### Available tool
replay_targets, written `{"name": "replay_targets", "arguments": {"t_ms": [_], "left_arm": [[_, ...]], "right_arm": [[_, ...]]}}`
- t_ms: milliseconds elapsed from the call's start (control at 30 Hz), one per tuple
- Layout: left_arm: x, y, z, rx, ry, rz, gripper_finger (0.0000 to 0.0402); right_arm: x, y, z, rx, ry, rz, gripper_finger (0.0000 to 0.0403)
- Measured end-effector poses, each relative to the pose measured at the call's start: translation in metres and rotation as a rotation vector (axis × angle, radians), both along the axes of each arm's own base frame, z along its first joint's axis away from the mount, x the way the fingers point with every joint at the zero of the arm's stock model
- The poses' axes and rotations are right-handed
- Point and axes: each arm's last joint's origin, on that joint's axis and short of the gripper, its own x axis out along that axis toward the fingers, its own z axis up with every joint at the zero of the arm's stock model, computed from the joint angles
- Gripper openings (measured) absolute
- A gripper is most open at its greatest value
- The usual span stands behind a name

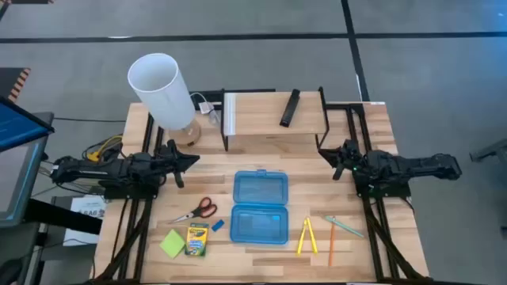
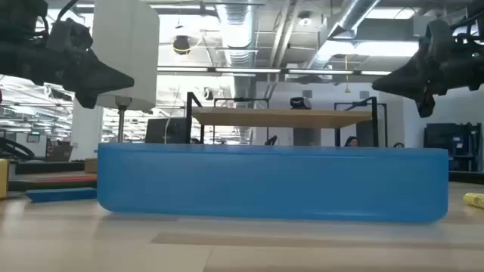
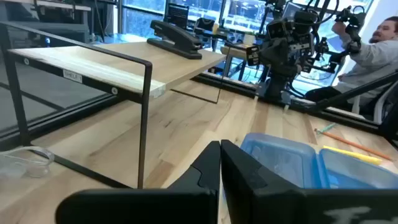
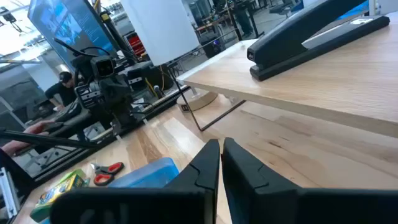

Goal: Pack school essentials

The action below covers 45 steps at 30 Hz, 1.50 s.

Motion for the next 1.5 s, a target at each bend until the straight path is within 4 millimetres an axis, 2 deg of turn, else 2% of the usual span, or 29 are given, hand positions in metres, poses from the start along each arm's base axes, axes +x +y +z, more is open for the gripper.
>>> {"name": "replay_targets", "arguments": {"t_ms": [1500], "left_arm": [[0.0013, -0.0001, -0.0019, 0.001, 0.023, -0.001, 0.0]], "right_arm": [[0.0, 0.0, -0.0001, 0.0, 0.0, 0.0, 0.0043]]}}
